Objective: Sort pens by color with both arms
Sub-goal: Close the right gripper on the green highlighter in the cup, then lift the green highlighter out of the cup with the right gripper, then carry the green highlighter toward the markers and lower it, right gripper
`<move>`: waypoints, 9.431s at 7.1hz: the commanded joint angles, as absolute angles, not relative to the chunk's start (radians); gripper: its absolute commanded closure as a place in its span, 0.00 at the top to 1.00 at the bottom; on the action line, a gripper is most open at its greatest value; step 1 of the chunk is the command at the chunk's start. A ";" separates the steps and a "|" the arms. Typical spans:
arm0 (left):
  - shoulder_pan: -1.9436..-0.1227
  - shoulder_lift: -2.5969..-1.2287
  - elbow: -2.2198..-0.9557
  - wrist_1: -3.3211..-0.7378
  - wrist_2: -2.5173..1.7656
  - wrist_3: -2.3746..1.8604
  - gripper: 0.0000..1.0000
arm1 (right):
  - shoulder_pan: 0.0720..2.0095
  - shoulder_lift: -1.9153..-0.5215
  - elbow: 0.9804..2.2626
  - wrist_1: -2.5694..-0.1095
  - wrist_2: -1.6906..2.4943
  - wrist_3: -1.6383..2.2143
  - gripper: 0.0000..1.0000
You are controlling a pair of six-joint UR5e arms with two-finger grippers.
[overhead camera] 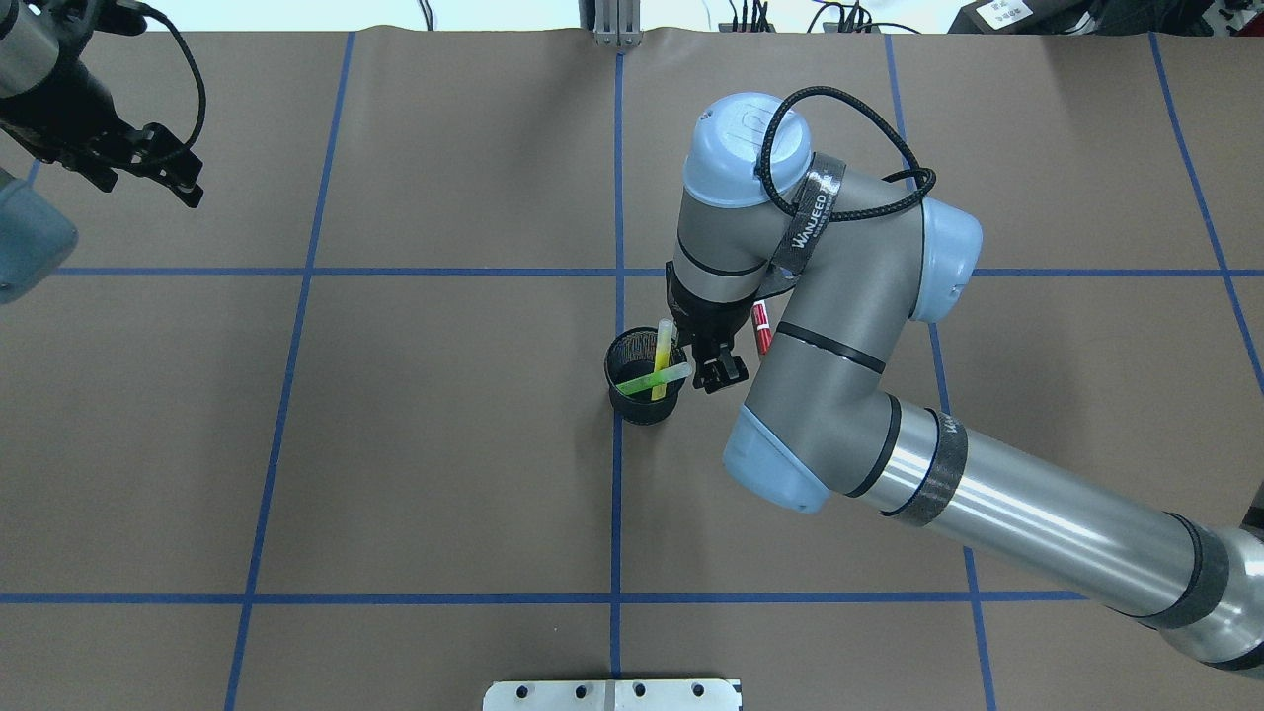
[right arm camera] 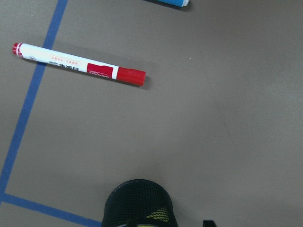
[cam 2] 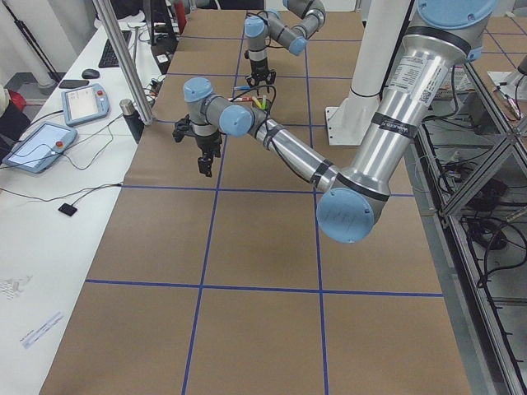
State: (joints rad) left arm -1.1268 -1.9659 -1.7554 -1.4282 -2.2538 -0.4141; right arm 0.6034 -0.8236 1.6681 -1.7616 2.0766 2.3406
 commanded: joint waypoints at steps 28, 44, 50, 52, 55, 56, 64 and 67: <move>-1.155 -1.980 -1.808 -1.332 -2.255 -0.413 0.99 | 0.540 -0.816 1.675 -1.713 2.074 2.332 0.29; -1.166 -1.997 -1.845 -1.252 -2.252 -0.414 0.99 | 0.773 -0.835 1.879 -1.890 2.229 2.312 0.11; -1.187 -2.016 -1.893 -1.162 -2.252 -0.413 0.99 | 0.760 -0.825 1.823 -1.772 1.640 2.045 0.11; -1.187 -2.028 -1.927 -1.115 -2.252 -0.413 0.99 | 0.668 -0.819 1.717 -1.583 1.466 2.057 0.11; -1.193 -2.020 -1.934 -1.115 -2.252 -0.413 0.99 | 0.583 -0.827 1.648 -1.479 1.387 2.340 0.11; -1.195 -2.019 -1.934 -1.114 -2.253 -0.413 0.99 | 0.571 -0.839 1.643 -1.479 1.368 2.459 0.11; -1.190 -2.028 -1.985 -1.035 -2.255 -0.413 0.99 | 0.480 -0.916 1.631 -1.396 1.174 2.772 0.13; -1.190 -2.025 -1.982 -1.035 -2.255 -0.413 0.99 | 0.445 -0.928 1.628 -1.394 1.181 2.813 0.16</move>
